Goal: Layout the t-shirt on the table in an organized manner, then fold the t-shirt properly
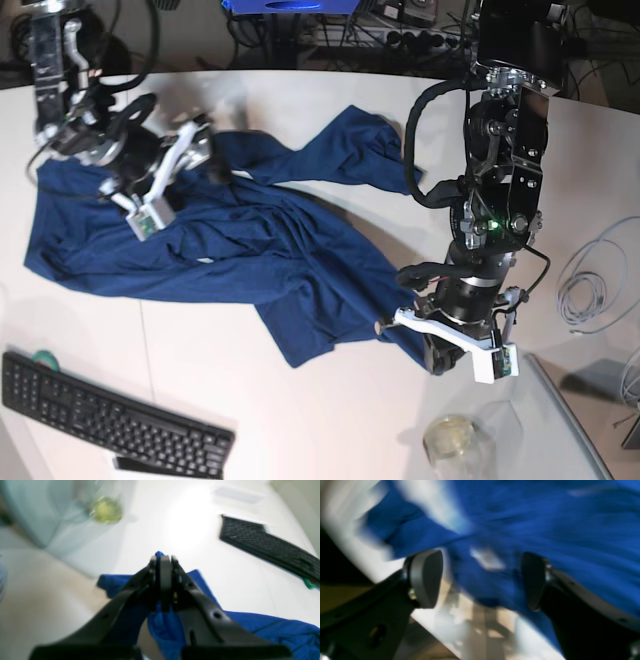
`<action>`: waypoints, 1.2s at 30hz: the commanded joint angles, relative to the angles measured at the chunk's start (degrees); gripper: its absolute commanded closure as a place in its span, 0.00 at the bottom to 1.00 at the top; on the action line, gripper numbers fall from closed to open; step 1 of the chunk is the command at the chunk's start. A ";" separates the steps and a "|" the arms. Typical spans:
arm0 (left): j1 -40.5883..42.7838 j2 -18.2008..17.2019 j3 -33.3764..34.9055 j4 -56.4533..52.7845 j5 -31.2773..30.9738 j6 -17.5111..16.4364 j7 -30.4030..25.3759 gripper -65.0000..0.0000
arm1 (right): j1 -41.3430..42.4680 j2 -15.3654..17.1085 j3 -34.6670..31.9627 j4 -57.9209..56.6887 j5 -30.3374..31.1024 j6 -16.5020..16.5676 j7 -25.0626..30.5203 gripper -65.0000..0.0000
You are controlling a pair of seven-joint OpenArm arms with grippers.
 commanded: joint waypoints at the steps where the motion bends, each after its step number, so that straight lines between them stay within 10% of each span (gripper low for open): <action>1: -1.17 0.06 -0.16 1.34 0.47 -0.59 -2.05 1.00 | -0.74 -0.61 1.51 0.92 0.96 0.89 0.22 0.26; 12: 4.19 -0.03 -7.46 1.43 0.56 -0.59 -2.14 1.00 | 12.62 -2.28 45.29 -23.26 0.69 -2.98 0.22 0.28; 24: 8.06 -0.20 -7.90 1.78 0.56 -0.68 -2.14 1.00 | 17.28 0.97 44.42 -38.03 -2.30 -4.91 0.04 0.29; 33: 9.90 -2.31 -7.28 1.87 0.64 -0.76 -2.14 1.00 | 10.25 -4.57 43.27 -28.36 -2.21 -4.91 -1.98 0.30; 36: 10.69 -2.93 -7.28 3.01 0.64 -0.76 -2.14 1.00 | 10.69 -4.57 43.27 -28.27 -2.21 -4.82 -1.89 0.51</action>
